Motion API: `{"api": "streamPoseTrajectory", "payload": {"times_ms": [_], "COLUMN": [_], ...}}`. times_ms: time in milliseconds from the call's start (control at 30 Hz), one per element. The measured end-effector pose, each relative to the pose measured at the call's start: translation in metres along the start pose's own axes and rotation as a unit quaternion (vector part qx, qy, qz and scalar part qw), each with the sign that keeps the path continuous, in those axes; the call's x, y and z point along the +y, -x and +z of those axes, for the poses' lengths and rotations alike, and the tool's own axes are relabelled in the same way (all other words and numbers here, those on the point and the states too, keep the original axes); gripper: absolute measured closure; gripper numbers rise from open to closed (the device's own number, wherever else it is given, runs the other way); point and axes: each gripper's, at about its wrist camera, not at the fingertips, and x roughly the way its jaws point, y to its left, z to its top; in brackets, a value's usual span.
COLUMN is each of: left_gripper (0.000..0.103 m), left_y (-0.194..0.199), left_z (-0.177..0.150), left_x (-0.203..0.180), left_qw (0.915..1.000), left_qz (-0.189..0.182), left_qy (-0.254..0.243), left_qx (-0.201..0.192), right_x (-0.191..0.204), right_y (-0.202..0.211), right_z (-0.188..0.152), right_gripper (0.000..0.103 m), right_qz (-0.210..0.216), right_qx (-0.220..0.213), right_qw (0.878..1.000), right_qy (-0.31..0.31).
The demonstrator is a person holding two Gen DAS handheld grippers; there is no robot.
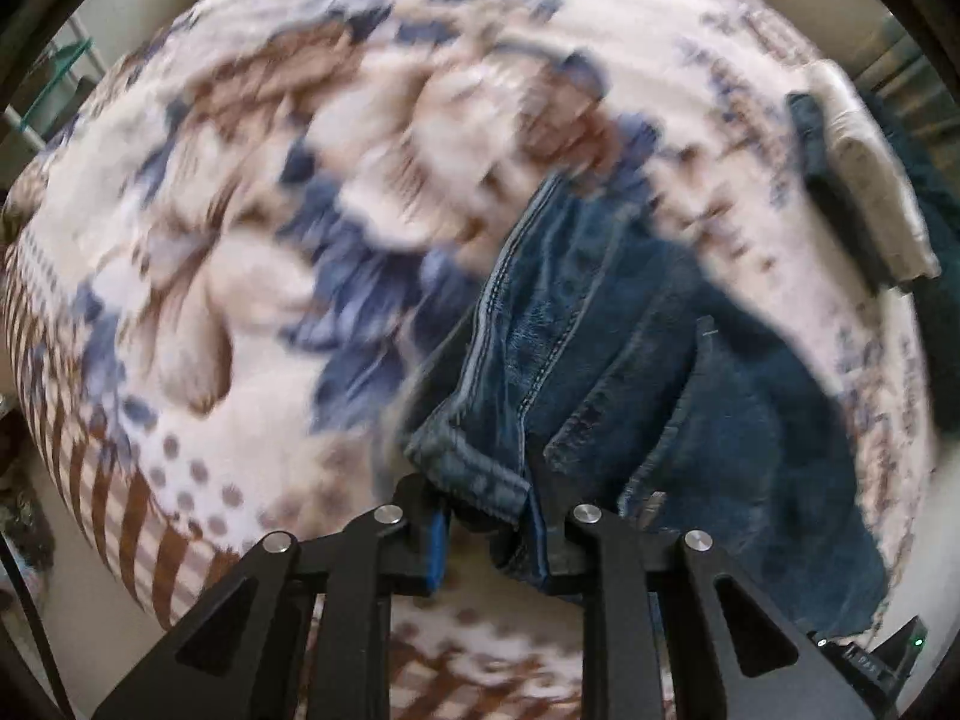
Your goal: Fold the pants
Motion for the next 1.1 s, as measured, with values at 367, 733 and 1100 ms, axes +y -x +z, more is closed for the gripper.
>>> {"api": "streamPoseTrajectory", "payload": {"times_ms": [367, 733, 1100], "left_gripper": [0.037, 0.036, 0.036], "left_y": [0.05, 0.011, -0.019], "left_z": [-0.003, 0.042, 0.034], "left_x": [0.009, -0.098, -0.116], "left_qw": [0.9991, 0.9856, 0.9759], "left_qz": [-0.014, -0.026, 0.046], "left_qy": [-0.04, -0.167, -0.213], "left_qx": [0.002, 0.0, -0.001], "right_x": [0.004, 0.166, 0.214], "right_y": [0.005, -0.019, -0.096], "right_z": [0.006, 0.075, 0.089], "right_gripper": [0.066, 0.065, 0.065], "right_qz": [-0.026, 0.011, -0.07], "right_qx": [0.107, 0.137, 0.271], "right_qw": [0.993, 0.959, 0.867], "right_qy": [0.039, 0.248, 0.413]}}
